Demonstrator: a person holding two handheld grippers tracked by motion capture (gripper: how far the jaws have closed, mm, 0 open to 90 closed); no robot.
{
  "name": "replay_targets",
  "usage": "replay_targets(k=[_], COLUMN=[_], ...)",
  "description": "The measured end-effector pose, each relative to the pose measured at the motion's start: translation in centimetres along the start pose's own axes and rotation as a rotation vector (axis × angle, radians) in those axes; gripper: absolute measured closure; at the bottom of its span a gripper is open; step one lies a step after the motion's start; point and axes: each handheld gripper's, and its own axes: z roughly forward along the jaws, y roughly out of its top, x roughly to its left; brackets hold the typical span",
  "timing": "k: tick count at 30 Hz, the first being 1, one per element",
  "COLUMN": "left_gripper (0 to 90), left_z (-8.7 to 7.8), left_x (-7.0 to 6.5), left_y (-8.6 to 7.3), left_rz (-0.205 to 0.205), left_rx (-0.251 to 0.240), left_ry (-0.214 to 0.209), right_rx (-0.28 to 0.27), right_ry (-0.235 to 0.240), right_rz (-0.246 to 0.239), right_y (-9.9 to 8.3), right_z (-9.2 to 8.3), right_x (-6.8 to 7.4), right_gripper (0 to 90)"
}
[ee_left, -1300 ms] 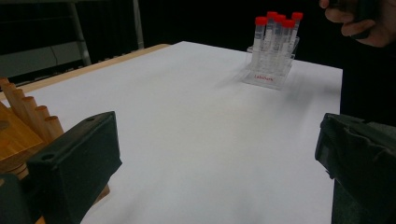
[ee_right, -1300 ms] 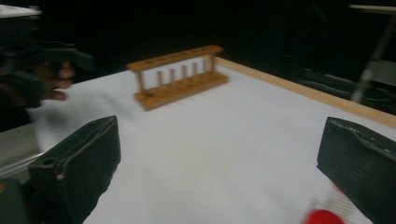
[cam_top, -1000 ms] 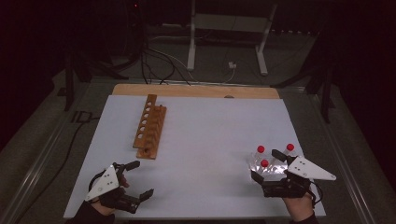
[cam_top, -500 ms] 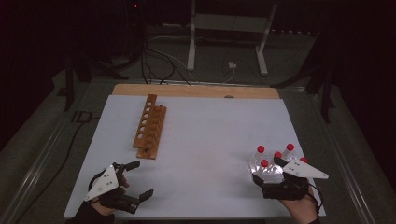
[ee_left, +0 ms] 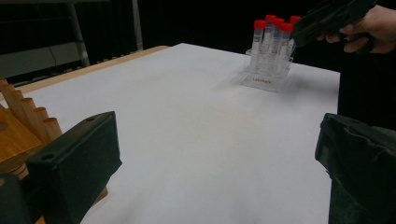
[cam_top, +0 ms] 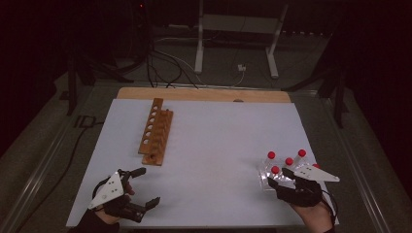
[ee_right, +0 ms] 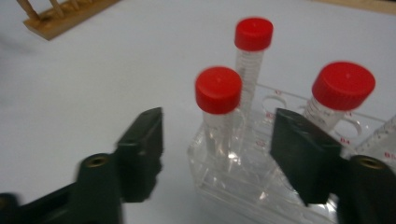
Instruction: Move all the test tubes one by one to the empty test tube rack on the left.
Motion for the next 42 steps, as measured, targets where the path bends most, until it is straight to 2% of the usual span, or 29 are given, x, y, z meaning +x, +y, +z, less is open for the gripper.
replay_targets(k=[1, 3, 4, 16, 24, 34, 42], left_gripper=[0.9, 0.9, 0.9, 0.9, 0.9, 0.9, 0.9], left_z=[0.0, 0.0, 0.0, 0.1, 0.1, 0.3, 0.5], left_x=[0.0, 0.0, 0.0, 0.0, 0.0, 0.0, -0.1], left_y=[0.0, 0.0, 0.0, -0.1, -0.1, 0.0, 0.6], left_rz=[0.0, 0.002, 0.002, 0.002, 0.002, 0.001, -0.047], left_rx=[0.0, 0.003, 0.004, 0.006, 0.013, 0.018, 0.079], left_ry=[0.0, -0.001, -0.001, -0.001, 0.001, 0.002, -0.015], right_rx=[0.004, 0.01, 0.01, 0.042, 0.037, 0.007, -0.03], right_ry=[-0.012, -0.011, -0.018, -0.012, -0.04, -0.043, -0.053], right_rz=[0.015, 0.013, 0.012, 0.009, -0.01, -0.027, -0.047], right_y=[-0.1, -0.1, -0.2, -0.4, -0.4, 0.4, 1.6], right_z=[0.1, 0.2, 0.3, 1.6, 1.6, 0.5, -0.7], right_x=[-0.2, -0.3, -0.4, -0.3, 0.2, 0.4, 0.7], right_gripper=[45.5, 48.1, 54.5, 72.1, 74.8, 74.9, 74.9])
